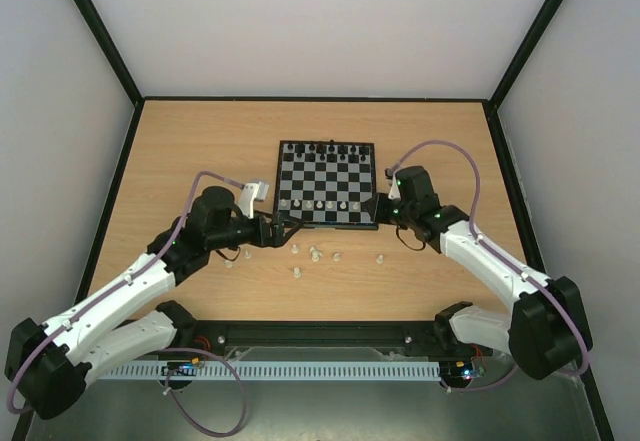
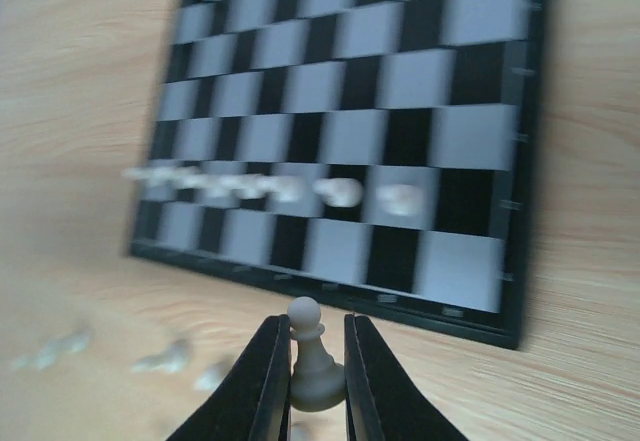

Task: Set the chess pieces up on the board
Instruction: Place the chess piece on the chessboard.

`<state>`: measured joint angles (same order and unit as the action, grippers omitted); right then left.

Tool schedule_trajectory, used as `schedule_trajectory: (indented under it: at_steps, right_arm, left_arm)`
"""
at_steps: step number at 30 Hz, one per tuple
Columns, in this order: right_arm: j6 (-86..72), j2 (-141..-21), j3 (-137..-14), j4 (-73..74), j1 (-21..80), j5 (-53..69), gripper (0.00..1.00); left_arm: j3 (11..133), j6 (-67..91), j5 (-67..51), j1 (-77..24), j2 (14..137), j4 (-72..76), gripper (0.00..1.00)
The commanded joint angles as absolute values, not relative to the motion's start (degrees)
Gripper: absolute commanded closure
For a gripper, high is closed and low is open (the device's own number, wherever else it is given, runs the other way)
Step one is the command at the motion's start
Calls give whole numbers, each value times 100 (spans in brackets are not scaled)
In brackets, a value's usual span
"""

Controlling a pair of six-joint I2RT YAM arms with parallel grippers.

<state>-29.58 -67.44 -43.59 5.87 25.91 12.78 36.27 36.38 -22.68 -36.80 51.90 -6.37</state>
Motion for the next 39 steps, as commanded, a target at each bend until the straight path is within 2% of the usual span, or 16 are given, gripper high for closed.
schedule_trajectory:
  at_steps: [1, 9, 17, 32, 39]
  right_arm:
    - [-3381, -6551, -3732, -75, 2657, -648, 91]
    - [-3481, -6761, -3129, -1435, 2663, -1677, 90]
    - [-3288, -8037, -3368, -2611, 2663, -1769, 91]
    - [-2770, -10021, -4974, -2508, 2825, -1895, 90]
    - [-2553, -10291, -5106, -2452, 2856, -2060, 88]
  left_arm:
    - [3604, 3574, -2213, -3641, 5048, -872, 1]
    - [3570, 3577, -2241, -3648, 4937, -975, 0]
    - [3490, 3594, -2196, -3649, 4796, -980, 1]
    - [3423, 3537, -2067, -3649, 4805, -914, 1]
    - [3427, 3507, -2021, -3640, 4889, -889, 1]
